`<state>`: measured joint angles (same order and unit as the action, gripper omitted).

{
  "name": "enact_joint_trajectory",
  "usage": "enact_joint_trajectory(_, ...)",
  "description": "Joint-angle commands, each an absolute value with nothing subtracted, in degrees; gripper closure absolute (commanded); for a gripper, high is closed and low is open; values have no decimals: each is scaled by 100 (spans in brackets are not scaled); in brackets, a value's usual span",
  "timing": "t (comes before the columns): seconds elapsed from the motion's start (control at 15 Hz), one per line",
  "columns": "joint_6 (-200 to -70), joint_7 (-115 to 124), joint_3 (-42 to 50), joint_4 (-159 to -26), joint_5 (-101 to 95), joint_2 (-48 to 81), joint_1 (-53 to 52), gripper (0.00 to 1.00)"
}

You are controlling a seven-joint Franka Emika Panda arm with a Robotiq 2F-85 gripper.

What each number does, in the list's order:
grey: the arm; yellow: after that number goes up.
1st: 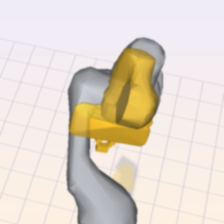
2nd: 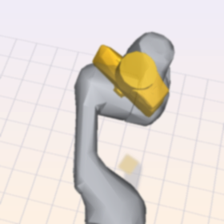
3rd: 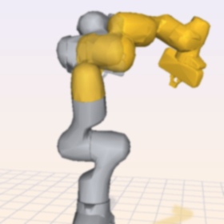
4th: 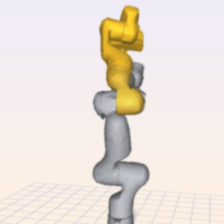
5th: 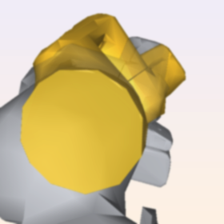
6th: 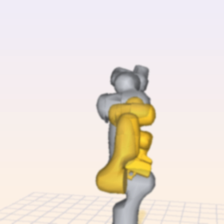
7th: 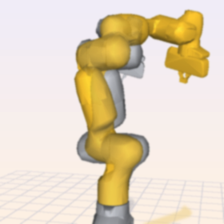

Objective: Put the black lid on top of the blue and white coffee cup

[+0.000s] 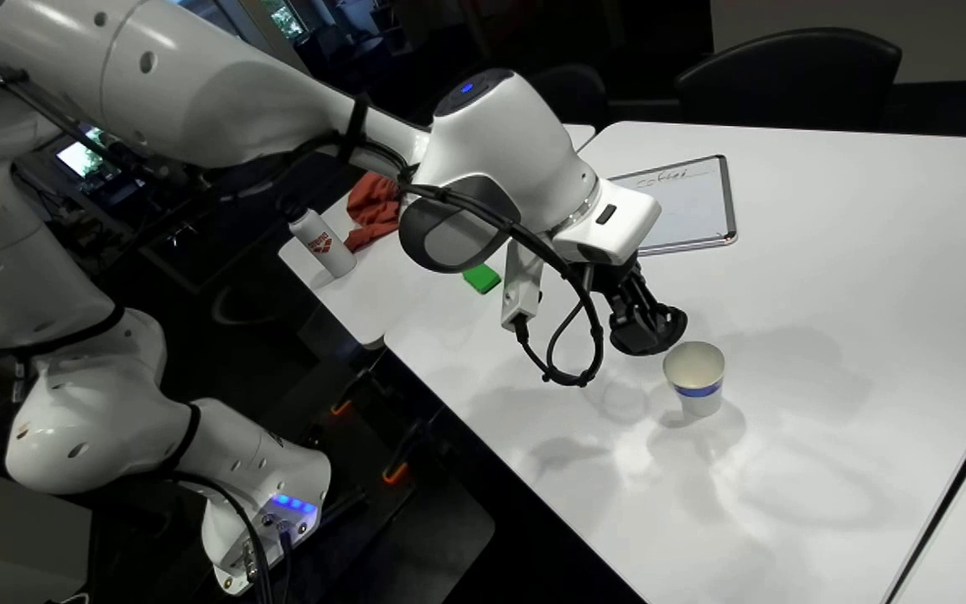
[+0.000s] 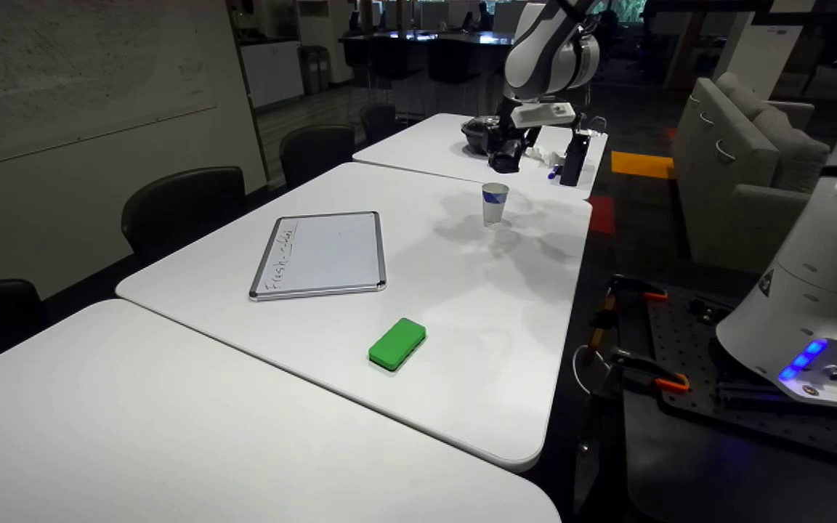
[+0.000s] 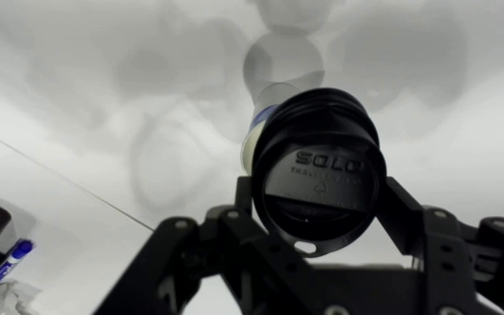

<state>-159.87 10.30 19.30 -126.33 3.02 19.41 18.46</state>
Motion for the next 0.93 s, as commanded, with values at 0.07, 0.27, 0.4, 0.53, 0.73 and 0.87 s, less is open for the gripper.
enact_joint_trajectory(0.07,-15574,1000,1866,-11984,515,2392,1967,28)
enact_joint_trajectory(0.27,-15494,1006,1821,-11686,585,2729,2009,29)
enact_joint_trajectory(0.4,-15465,1003,1787,-11526,631,2943,2037,29)
enact_joint_trajectory(0.53,-15469,1013,1775,-11420,655,3100,2054,30)
enact_joint_trajectory(0.73,-15492,1020,1780,-11312,679,3280,2082,30)
enact_joint_trajectory(0.87,-15493,1011,1770,-11260,696,3366,2111,30)
